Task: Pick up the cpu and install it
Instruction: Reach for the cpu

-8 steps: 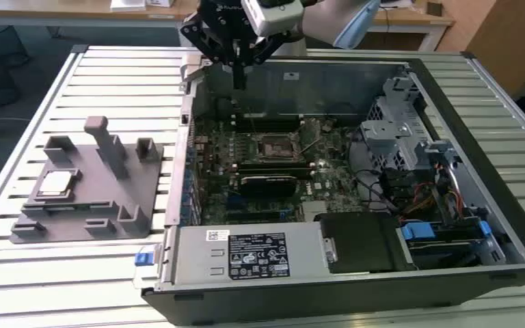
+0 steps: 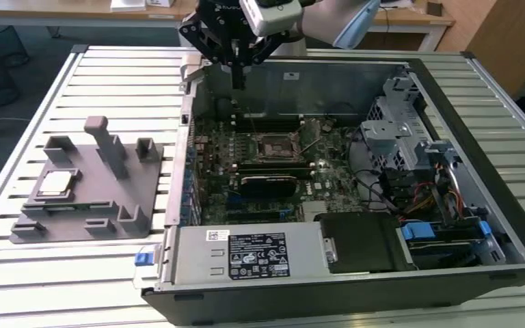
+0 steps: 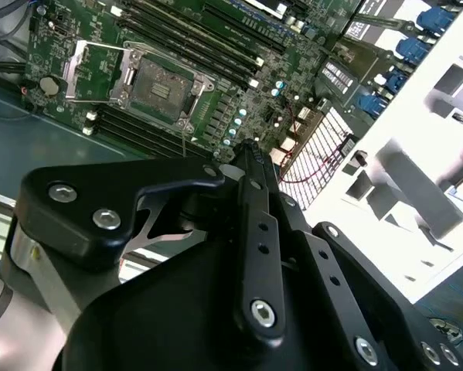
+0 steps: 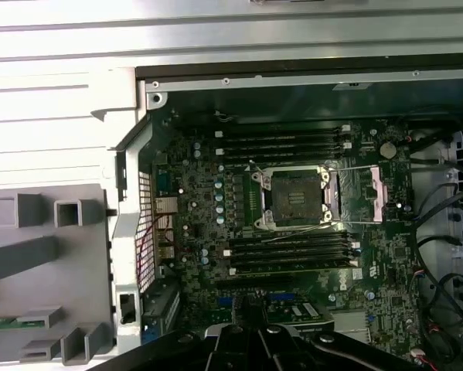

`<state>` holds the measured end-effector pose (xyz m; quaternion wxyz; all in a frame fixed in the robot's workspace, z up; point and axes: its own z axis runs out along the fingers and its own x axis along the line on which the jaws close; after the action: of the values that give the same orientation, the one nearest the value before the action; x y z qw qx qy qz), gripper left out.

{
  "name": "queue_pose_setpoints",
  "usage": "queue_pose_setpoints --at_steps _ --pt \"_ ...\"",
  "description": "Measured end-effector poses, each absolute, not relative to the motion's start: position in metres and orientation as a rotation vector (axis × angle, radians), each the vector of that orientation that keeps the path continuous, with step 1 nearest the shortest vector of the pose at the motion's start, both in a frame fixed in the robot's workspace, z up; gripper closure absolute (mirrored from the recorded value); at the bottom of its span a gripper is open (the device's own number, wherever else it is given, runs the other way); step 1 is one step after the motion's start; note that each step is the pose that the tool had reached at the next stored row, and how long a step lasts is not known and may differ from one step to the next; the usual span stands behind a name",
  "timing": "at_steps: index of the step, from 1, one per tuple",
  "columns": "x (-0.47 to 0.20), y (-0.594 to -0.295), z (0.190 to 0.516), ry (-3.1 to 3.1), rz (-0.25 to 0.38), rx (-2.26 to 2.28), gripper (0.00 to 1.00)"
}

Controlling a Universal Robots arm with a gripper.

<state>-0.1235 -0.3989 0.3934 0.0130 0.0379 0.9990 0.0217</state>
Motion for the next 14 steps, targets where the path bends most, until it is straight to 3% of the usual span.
queue_pose_setpoints --at_steps 14 --pt "-0.1332 -0.3989 0.3932 3.112 0.068 0.118 0.89"
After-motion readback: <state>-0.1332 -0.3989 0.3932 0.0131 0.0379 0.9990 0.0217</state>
